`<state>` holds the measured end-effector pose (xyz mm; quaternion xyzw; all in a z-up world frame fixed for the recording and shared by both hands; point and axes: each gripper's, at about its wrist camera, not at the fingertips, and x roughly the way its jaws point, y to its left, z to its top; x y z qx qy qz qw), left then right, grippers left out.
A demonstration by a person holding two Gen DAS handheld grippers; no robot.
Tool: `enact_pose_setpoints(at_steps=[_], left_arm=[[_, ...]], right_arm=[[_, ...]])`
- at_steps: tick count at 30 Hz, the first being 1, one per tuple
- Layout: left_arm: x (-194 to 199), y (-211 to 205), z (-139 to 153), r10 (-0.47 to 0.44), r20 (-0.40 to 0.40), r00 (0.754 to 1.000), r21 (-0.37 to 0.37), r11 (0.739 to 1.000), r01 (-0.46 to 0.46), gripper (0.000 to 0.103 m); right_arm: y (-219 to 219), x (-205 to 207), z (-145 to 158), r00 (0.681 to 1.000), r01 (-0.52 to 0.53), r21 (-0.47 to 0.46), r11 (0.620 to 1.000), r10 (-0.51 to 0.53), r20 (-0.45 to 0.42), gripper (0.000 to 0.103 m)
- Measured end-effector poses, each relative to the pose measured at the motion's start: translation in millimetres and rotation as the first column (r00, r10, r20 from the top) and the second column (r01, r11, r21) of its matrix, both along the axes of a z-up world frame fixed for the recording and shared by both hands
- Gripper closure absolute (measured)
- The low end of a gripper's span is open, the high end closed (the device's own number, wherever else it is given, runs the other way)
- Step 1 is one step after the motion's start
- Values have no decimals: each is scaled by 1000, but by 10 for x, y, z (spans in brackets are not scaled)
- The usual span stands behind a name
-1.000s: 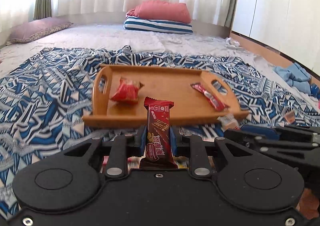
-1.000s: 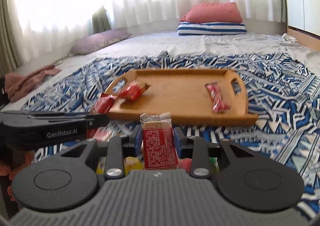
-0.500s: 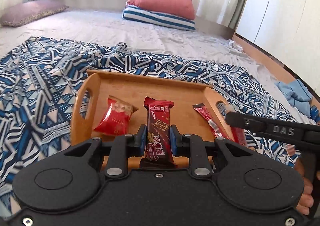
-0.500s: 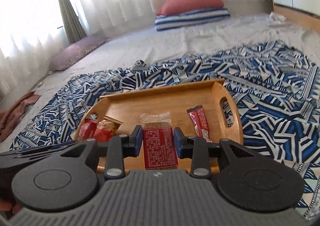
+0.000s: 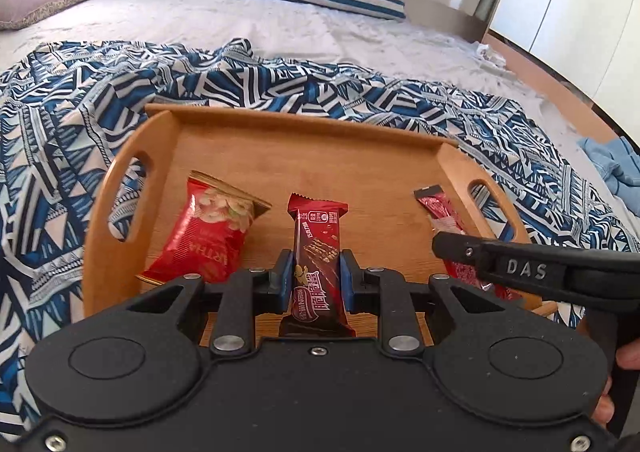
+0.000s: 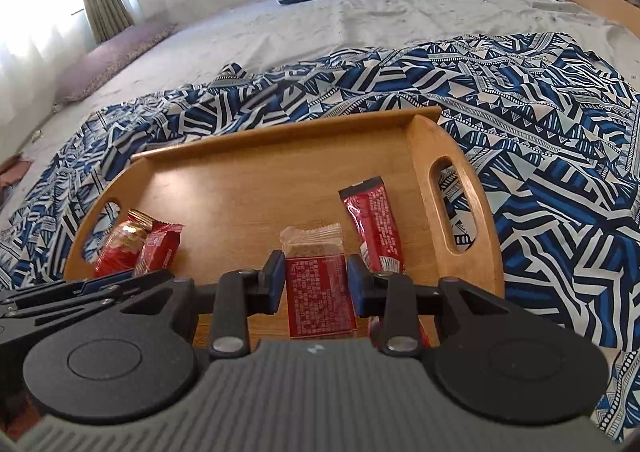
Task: Organize snacks
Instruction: 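Carry both snacks onto the tray and open both tools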
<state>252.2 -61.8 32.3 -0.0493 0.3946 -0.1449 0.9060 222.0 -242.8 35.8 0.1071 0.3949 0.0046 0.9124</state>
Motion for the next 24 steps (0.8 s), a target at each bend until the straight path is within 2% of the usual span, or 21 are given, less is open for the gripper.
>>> enact_pose_setpoints(at_steps=[7, 24], left_arm=[[61, -15, -82, 10, -4, 1000, 32, 999, -10, 81], [113, -18, -169, 24, -4, 1000, 52, 998, -23, 81]], right_arm=[[38, 11, -83, 1000, -14, -31, 999, 14, -8, 66], [55, 46, -146, 1000, -20, -41, 999, 20, -5, 65]])
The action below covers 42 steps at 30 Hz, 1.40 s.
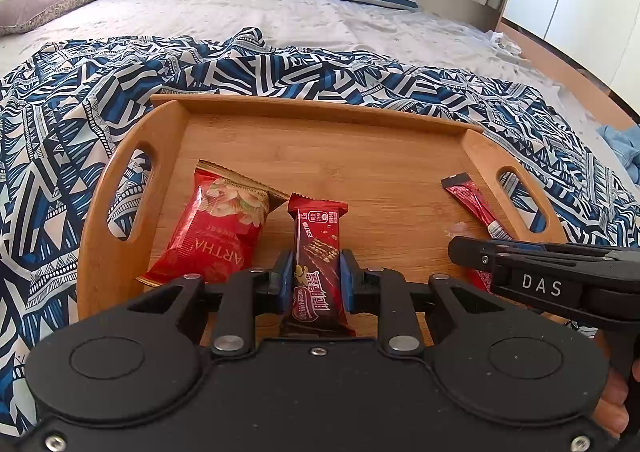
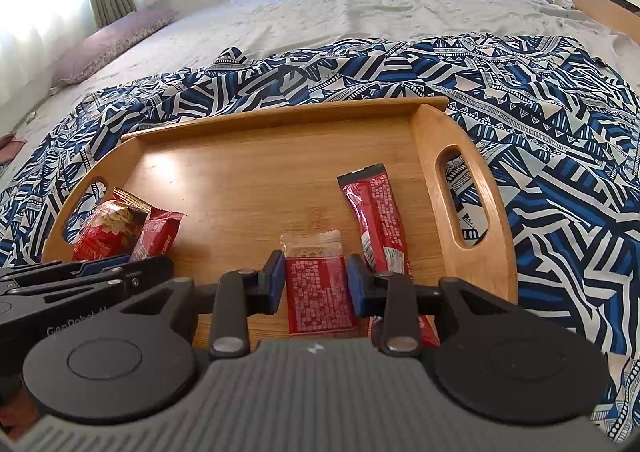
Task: Organize snacks
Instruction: 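Carry both snacks onto the tray and open both tools, then move both tools back over the remaining snack pile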
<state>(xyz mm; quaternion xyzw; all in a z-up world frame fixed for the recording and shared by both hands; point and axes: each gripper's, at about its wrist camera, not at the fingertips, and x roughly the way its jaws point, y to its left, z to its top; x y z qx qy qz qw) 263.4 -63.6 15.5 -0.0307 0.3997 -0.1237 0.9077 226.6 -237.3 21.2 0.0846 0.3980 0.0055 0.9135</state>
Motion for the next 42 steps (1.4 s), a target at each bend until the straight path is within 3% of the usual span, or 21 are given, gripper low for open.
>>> enact_pose_setpoints(at_steps=[10, 19, 21, 24, 26, 31, 36, 42], left_arm=[[5, -10, -2, 4, 4, 1000, 13, 1000, -4, 80], [-36, -21, 68, -1, 21, 1000, 24, 1000, 1, 76], [-73, -23, 109, -5, 31, 999, 29, 1000, 4, 67], [-139, -10, 188, -9, 48, 999, 28, 1000, 8, 62], [-200, 3, 247, -10, 58, 998, 29, 1000, 8, 57], [-419, 46, 386, -18, 102, 995, 39, 999, 14, 45], [-701, 126, 484, -31, 135, 990, 29, 999, 28, 25], [-1064, 233, 538, -29, 145, 989, 9, 1000, 28, 19]], right_arm=[[15, -6, -3, 1000, -8, -11, 1000, 8, 3, 65], [11, -72, 48, 999, -28, -10, 1000, 28, 33, 55], [10, -98, 83, 999, -30, -12, 999, 30, 40, 55], [5, -161, 150, 998, -32, -4, 999, 32, 56, 53], [2, -211, 195, 997, -37, 1, 999, 37, 67, 45], [30, -385, 279, 994, -55, -9, 998, 56, 89, 43], [70, -642, 367, 989, -76, -27, 997, 78, 128, 36], [134, -1026, 445, 977, -94, -67, 993, 105, 187, 25]])
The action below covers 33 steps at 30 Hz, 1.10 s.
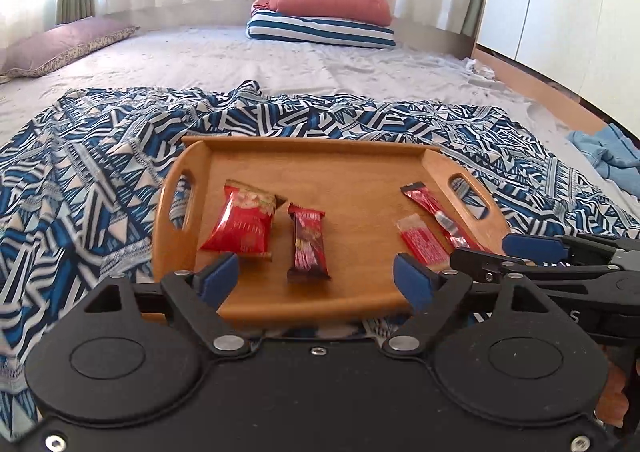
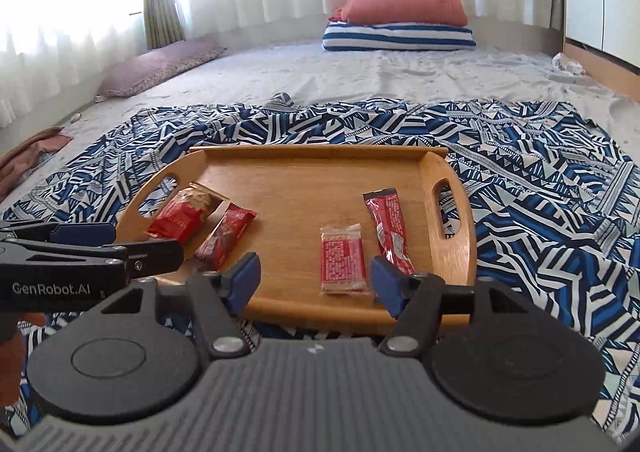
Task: Organize snacks
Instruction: 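Move both tools back over the remaining snack pile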
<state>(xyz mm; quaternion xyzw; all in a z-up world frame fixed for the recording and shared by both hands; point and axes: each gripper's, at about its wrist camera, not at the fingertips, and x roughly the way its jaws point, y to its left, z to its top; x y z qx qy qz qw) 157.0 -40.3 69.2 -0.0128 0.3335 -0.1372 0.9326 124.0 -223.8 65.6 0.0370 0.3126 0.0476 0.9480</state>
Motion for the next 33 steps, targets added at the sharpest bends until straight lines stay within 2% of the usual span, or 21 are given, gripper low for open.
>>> enact_pose_setpoints(at_steps=[10, 17, 25, 27, 33], left_arm=[[-597, 130, 10, 28, 33, 999, -16, 999, -28, 16], [-935, 166, -37, 36, 56, 998, -24, 999, -34, 13], [-1212, 165, -184, 31, 67, 997, -20, 999, -30, 10], [-1275, 185, -234, 39, 78, 996, -27, 999, -37, 5], [-1392, 229, -370, 30, 86, 996, -41, 999, -27, 2]], right_arm=[[106, -580, 45, 996, -26, -62, 998, 31, 78, 16], [146, -912, -11, 993, -29, -114, 993, 41, 107, 13], [159, -1225, -170, 994, -4, -137, 991, 19, 110, 11], [171, -1294, -216, 994, 10, -143, 990, 6, 113, 10], [174, -1475, -366, 992, 38, -147, 988, -19, 124, 0]])
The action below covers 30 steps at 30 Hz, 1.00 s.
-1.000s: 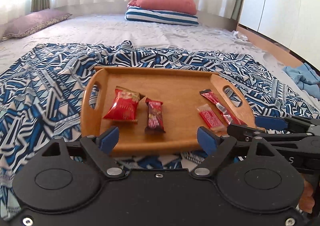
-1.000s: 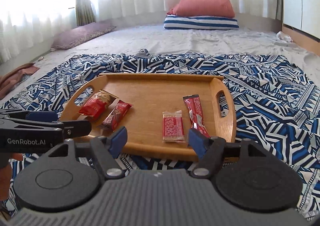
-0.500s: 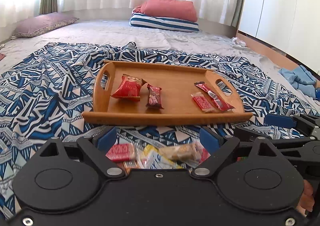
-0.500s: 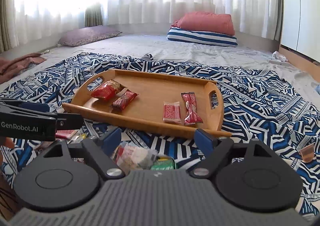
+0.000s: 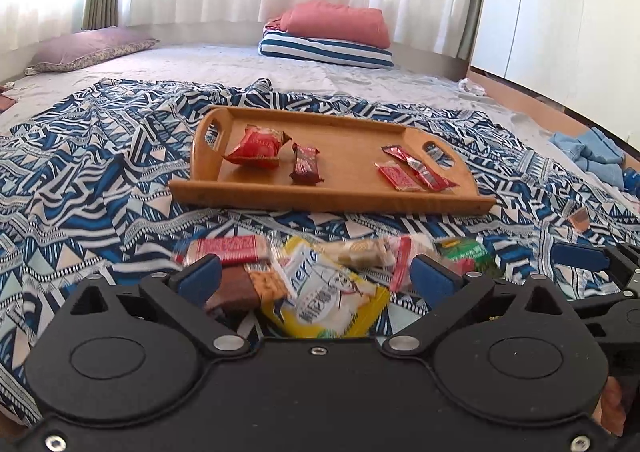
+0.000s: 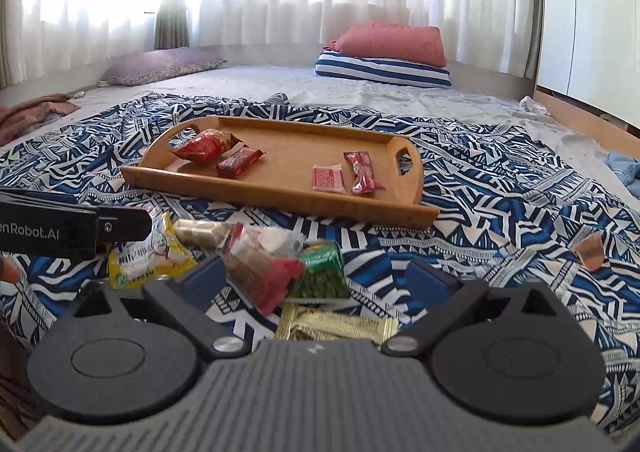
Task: Organize snacks
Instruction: 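Move both tools back over the remaining snack pile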
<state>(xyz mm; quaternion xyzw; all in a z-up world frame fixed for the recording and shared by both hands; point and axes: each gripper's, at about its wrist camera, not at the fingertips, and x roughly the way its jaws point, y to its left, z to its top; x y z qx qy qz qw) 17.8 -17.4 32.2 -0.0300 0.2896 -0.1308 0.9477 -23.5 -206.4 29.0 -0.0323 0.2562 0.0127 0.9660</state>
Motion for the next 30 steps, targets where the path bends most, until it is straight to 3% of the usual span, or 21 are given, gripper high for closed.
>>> enact_pose_setpoints(at_steps=[14, 30], left_arm=[[-51, -1, -263, 24, -26, 999, 66, 998, -22, 1], [69, -143, -362, 12, -76, 997, 21, 1000, -10, 1]], right_arm=[[8, -31, -269, 997, 63, -25, 998, -64, -35, 0], [-13, 2, -387, 994, 90, -65, 994, -94, -48, 0]])
